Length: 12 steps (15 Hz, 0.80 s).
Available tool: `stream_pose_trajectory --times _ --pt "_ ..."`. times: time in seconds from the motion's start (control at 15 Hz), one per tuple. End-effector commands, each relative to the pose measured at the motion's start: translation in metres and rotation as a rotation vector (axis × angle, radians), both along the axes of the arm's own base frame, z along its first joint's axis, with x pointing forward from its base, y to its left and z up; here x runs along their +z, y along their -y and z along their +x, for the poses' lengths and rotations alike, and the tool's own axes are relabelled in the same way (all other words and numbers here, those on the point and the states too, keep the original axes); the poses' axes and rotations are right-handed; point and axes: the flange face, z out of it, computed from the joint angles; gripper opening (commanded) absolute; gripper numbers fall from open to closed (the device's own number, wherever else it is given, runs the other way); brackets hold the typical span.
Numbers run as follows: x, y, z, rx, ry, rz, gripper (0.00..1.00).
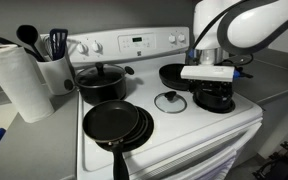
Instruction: Put the glass lid on top of the black pot on the bottom right plate of the stove
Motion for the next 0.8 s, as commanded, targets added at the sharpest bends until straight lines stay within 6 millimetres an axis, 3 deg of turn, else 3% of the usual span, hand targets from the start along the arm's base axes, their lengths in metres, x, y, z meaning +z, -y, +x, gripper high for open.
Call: stream_pose_trajectory --times 0.0,0.4,0.73 --pt "-0.007 -0.041 0.035 -0.158 0.032 0.03 1.0" --pt "-0.013 -0.089 0.07 -0.336 0.221 0.036 1.0" --pt "0.016 -0.104 0.066 -0.454 0.293 0.037 1.0"
